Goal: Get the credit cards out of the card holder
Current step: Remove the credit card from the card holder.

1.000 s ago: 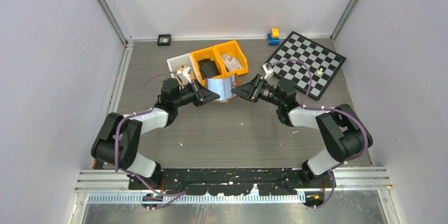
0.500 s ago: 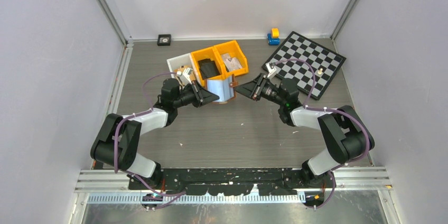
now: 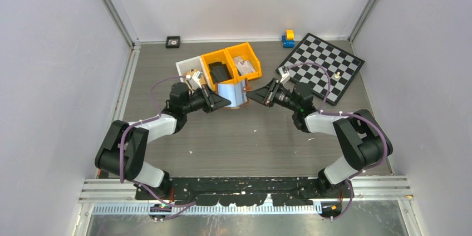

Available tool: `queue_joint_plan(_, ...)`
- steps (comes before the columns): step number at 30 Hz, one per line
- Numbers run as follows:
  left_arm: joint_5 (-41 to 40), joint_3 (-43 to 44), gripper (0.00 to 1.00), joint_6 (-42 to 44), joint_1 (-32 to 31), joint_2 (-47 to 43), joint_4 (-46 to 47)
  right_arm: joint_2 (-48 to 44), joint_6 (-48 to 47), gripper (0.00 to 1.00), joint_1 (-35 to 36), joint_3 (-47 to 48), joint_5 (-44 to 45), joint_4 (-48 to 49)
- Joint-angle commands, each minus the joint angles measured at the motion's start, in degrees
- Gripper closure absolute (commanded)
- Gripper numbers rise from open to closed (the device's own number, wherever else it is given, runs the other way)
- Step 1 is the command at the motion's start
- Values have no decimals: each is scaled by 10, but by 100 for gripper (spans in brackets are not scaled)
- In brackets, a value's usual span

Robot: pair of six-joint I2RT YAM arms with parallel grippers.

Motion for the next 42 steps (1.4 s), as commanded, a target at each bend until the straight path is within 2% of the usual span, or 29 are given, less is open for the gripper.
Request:
queue_joint_plan(1,12,24,100,1,-2,-19,23,5,-17,81,9,24,-12,9)
queue_joint_plan(6,12,22,100,4,-2,-21,23,6,-17,97,11,26,-14,10)
queue_joint_plan(10,11,23,93,5,-2,-21,20,1,-18,99,11,24,-13,9)
queue_joint_plan(12,12,23,83,5,-2,-18,20,0,-18,99,11,24,-14,9)
queue_joint_plan(15,14,22,60,1,-2,-16,21,0,-15,100,12,24,-15,15)
queue_joint_plan(17,13,20,49,0,-2,-12,22,0,-12,99,14,24,-15,21)
queue_joint_plan(22,23,24,43,-14,-2,10,40,-1,-8,100,17,23,-19,29)
queue_joint_plan(24,24,25,45,-16,-2,14,42,0,-6,99,18,24,-22,34)
queue_joint_plan(28,23,25,59,-14,-2,19,40,3,-5,99,23,27,-25,36)
queue_joint_plan(31,24,27,80,-15,-2,22,40,11,-5,100,29,32,-31,37)
queue_joint_plan(34,28,30,92,-13,-2,23,37,19,-5,100,34,39,-34,35)
queue_joint_plan(38,28,30,97,-11,-2,23,37,15,-26,100,36,45,-24,-6)
queue_joint_plan(42,21,31,99,1,-3,12,23,-4,-101,94,36,72,30,-185)
